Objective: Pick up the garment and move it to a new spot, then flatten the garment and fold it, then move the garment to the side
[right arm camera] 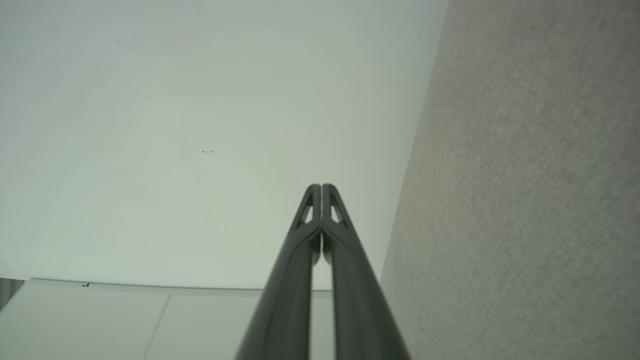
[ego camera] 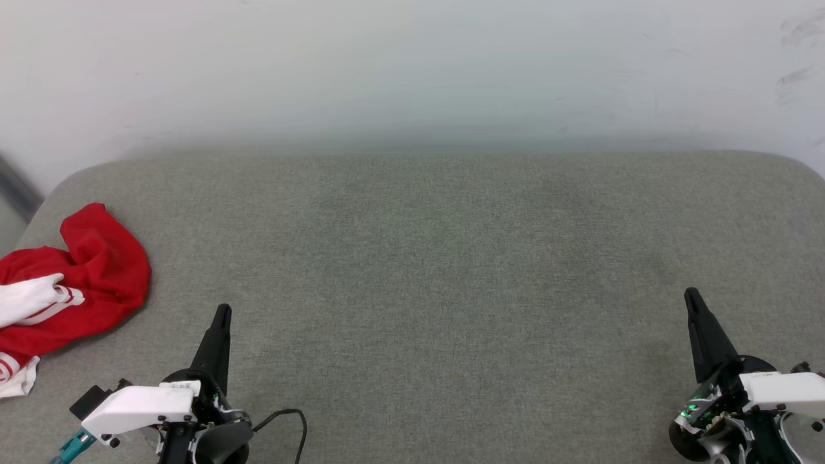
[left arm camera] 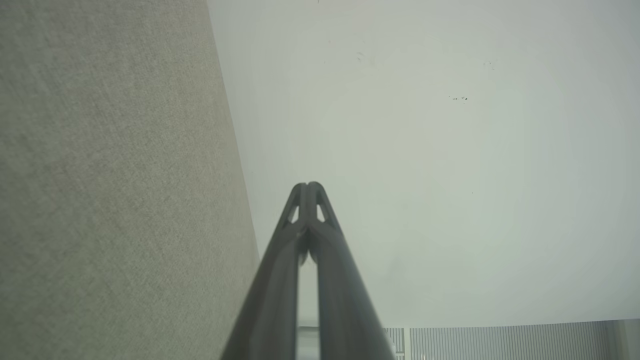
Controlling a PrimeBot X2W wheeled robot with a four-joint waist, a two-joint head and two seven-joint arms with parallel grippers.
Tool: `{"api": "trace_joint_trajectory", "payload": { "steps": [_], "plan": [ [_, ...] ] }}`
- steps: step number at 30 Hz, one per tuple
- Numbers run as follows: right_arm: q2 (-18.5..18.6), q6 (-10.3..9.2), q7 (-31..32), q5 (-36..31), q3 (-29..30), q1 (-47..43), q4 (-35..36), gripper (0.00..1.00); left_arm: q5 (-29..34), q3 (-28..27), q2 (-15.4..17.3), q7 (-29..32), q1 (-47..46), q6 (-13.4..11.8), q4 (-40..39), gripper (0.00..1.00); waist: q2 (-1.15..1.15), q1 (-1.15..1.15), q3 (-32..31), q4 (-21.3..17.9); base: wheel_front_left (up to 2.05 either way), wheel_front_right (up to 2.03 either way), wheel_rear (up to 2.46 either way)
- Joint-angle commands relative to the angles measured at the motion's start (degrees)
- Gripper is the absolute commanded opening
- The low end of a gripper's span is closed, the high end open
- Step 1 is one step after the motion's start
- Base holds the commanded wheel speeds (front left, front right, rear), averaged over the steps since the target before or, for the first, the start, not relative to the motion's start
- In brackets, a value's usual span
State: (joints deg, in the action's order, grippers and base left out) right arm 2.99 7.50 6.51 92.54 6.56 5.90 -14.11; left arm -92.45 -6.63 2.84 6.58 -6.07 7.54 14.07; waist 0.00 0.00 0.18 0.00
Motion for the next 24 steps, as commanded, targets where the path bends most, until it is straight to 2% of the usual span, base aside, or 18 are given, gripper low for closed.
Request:
{"api": "trace_joint_trajectory", "payload": {
  "steps": [1, 24],
  "plan": [
    [-0.2, -0.02, 0.0, -0.3, 0.0, 0.7, -0.1, 0.0, 0.1, -0.1, -0.1, 0.1, -0.3, 0.2, 0.0, 0.0, 0.0, 0.0, 0.0, 0.0, 0.0, 0.0, 0.0],
    [0.0, 0.0, 0.0, 0.0, 0.0, 0.0, 0.0, 0.0, 0.0, 0.0, 0.0, 0.0, 0.0, 0.0, 0.0, 0.0, 0.0, 0.0, 0.0, 0.0, 0.0, 0.0, 0.0]
  ]
}}
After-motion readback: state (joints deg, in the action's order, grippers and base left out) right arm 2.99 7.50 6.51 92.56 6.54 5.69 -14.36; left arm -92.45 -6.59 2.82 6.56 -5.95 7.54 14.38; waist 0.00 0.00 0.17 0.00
